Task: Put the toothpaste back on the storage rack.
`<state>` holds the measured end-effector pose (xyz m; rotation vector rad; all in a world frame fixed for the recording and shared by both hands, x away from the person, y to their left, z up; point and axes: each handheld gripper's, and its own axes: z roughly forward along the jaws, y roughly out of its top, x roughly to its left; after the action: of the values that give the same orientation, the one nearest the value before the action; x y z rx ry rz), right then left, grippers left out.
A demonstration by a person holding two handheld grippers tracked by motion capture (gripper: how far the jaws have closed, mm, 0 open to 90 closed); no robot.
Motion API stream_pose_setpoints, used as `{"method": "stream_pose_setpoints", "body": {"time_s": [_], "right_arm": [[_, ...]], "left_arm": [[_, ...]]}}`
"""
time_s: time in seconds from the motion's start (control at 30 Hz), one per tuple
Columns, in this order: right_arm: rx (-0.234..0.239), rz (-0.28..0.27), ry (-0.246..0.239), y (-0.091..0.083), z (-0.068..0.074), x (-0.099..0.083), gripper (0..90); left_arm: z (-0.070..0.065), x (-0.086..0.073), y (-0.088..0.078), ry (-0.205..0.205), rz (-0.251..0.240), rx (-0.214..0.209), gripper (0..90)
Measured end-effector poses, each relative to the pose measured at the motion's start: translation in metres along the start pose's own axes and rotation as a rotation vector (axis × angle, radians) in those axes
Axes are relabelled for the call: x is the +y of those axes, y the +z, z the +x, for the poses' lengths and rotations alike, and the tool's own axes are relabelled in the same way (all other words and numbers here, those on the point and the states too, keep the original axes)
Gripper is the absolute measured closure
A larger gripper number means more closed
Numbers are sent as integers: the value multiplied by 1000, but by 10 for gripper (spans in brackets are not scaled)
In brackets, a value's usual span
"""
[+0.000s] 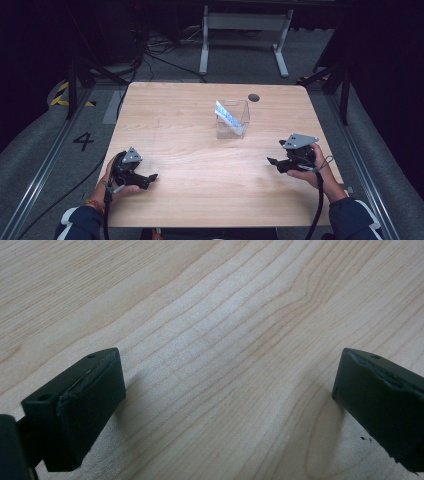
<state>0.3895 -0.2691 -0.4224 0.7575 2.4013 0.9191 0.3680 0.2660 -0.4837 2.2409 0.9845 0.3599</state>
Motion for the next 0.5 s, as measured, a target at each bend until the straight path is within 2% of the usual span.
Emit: {"method": "stream_pose_setpoints", "body": {"time_s": [0.17, 0.37, 0.5], "right_arm": [[-3, 13, 16, -3, 0, -22, 245], [3, 21, 56, -9, 0, -47, 237], [-11, 27, 88, -15, -3, -63, 235]], "left_arm": [[0, 0, 0, 0, 0, 0, 10], [0, 0, 0, 0, 0, 0, 10], [0, 0, 0, 0, 0, 0, 10]]}}
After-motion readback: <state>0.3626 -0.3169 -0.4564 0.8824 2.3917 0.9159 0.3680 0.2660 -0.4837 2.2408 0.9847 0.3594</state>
